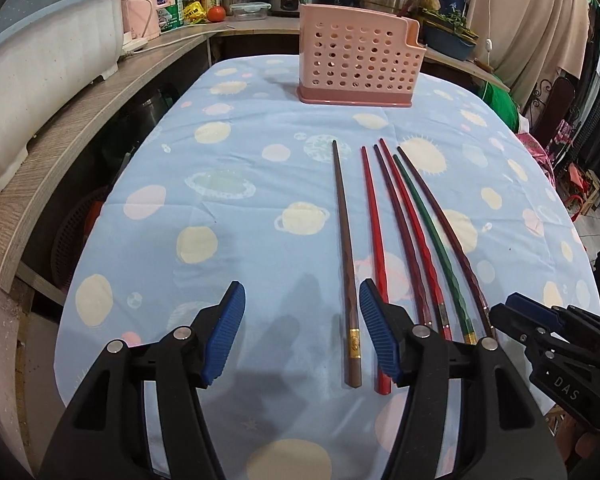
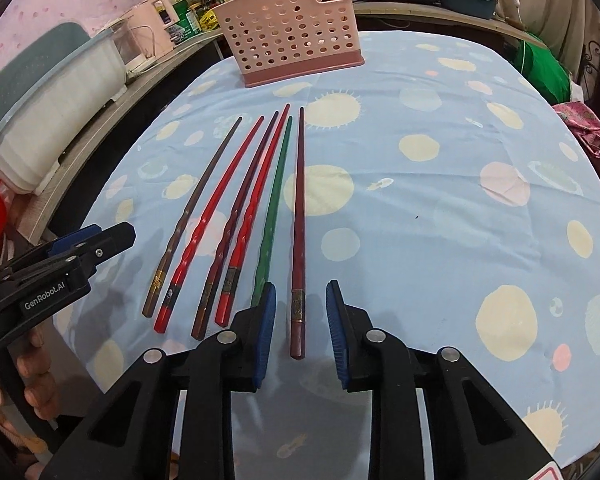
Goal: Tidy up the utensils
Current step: 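Move both open tools back to the remaining chopsticks, then grasp a dark red chopstick with the right tool while the left tool closes on a brown chopstick, then lift both held chopsticks and carry them over the pink basket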
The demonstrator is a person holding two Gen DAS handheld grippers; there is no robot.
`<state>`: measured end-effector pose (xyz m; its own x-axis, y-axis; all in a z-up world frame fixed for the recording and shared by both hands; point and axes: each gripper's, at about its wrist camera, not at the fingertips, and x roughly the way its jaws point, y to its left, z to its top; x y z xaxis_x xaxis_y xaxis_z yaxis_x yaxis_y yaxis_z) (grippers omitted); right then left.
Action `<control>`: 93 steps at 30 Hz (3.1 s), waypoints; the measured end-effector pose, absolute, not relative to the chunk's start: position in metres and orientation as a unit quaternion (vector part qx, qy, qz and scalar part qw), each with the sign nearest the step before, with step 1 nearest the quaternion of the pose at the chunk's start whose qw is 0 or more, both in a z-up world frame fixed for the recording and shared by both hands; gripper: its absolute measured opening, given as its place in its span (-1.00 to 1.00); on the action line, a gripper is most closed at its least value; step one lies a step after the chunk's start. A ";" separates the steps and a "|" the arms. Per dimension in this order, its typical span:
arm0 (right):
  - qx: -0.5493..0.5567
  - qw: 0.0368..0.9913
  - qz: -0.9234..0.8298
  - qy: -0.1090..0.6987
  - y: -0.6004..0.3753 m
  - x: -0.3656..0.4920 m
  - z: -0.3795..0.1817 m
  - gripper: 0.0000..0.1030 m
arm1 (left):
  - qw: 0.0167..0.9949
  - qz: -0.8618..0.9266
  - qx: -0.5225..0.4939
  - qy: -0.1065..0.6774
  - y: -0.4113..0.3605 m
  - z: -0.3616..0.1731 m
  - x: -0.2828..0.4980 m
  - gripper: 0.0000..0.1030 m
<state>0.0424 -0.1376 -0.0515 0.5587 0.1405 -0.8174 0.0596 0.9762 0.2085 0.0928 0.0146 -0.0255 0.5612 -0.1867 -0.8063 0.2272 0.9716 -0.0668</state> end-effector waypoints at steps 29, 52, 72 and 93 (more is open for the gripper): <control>0.099 0.870 0.024 0.482 -0.134 0.043 -0.063 -0.82 | 0.860 -0.123 0.045 0.493 0.005 -0.060 0.084 0.09; 0.094 0.873 0.020 0.478 -0.138 0.044 -0.057 -0.86 | 0.859 -0.126 0.038 0.495 0.011 -0.056 0.085 -0.84; 0.116 0.918 0.015 0.379 -0.173 0.065 0.035 -0.87 | 0.892 -0.120 -0.011 0.436 0.028 0.029 0.115 -0.85; 0.127 0.960 0.015 0.249 -0.206 0.164 0.145 -0.87 | 0.935 -0.112 -0.015 0.335 0.021 0.142 0.215 -0.86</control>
<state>0.1636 -0.2064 0.1447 0.8753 0.0916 -0.4749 0.0355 0.9671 0.2520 0.2146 0.0213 0.1418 0.7505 -0.2193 -0.6234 0.1990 0.9745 -0.1032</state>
